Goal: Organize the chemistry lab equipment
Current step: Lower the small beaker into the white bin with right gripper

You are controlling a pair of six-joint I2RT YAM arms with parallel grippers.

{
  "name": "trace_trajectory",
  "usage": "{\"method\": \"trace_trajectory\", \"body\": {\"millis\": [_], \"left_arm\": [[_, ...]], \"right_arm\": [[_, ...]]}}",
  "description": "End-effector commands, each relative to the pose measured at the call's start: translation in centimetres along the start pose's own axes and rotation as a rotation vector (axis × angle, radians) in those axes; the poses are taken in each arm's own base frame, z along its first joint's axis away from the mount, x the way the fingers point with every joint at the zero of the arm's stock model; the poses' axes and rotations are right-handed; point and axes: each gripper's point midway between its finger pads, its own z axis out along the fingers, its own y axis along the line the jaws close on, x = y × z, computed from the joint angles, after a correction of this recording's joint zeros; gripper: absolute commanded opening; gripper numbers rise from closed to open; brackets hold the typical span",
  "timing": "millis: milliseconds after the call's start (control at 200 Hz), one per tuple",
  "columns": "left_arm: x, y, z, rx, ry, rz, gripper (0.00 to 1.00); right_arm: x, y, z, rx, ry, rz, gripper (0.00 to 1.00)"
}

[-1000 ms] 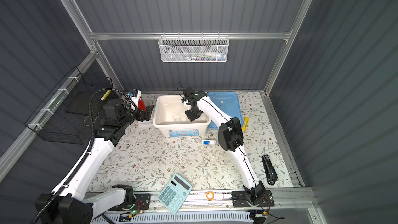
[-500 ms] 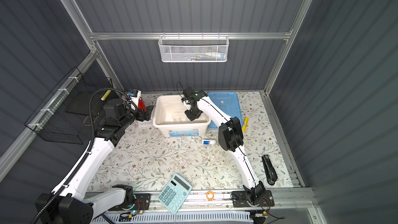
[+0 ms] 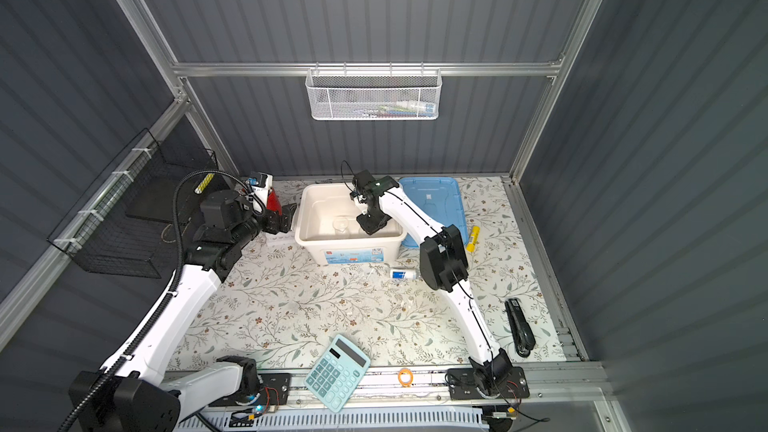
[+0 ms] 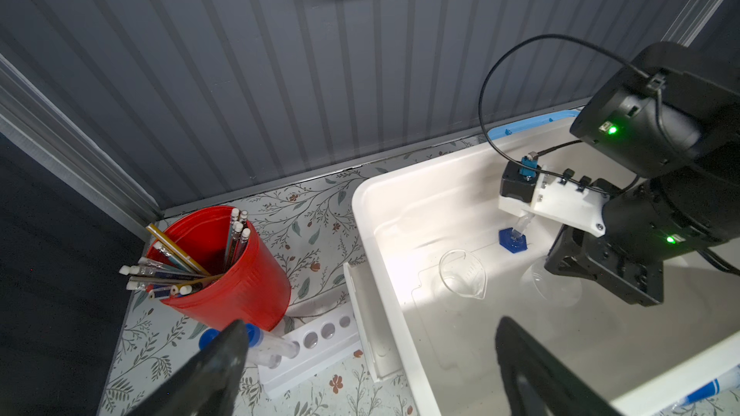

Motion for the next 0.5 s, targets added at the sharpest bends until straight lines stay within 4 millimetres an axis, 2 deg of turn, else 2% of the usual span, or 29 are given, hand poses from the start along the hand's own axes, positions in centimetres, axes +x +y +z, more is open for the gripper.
{"method": "trace_trajectory", "body": {"millis": [0, 495], "left_arm": [[0.98, 0.23, 0.36, -0.006, 0.030, 0.012, 0.96], [0.92, 0.23, 0.28, -0.006, 0.027, 0.014, 0.96]], "right_arm": [[0.50, 0.37, 1.15, -0.007, 0.026, -0.017, 0.12], [0.80, 0.31, 2.10, -0.006, 0.042, -0.020, 0.16]]}}
